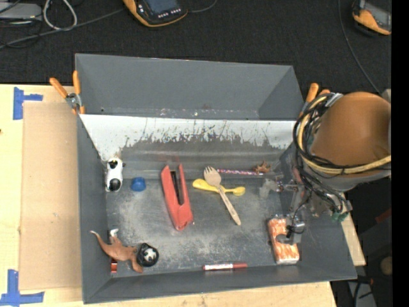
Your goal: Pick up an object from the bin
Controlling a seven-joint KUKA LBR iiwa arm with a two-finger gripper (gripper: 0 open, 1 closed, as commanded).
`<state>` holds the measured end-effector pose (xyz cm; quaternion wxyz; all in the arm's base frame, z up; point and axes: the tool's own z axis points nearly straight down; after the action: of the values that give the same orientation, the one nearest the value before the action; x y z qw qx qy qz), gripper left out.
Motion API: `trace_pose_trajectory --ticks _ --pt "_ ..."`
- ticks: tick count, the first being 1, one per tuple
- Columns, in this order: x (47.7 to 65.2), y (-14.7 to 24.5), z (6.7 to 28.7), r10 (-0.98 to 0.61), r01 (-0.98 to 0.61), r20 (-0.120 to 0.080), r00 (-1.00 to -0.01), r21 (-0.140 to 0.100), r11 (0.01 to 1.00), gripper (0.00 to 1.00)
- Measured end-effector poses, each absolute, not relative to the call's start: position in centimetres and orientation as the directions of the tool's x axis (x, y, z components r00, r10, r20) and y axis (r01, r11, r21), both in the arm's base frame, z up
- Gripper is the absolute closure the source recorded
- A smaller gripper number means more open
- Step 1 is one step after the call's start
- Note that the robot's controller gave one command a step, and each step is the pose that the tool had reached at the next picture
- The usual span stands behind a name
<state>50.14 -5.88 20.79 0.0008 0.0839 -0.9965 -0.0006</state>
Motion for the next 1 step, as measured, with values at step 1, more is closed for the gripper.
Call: trace_pose_trajectory --ticks 1 --pt "53.22 -2.75 21.90 -0.138 -0.138 -0.007 -0.990 0.002 0.990 0.00"
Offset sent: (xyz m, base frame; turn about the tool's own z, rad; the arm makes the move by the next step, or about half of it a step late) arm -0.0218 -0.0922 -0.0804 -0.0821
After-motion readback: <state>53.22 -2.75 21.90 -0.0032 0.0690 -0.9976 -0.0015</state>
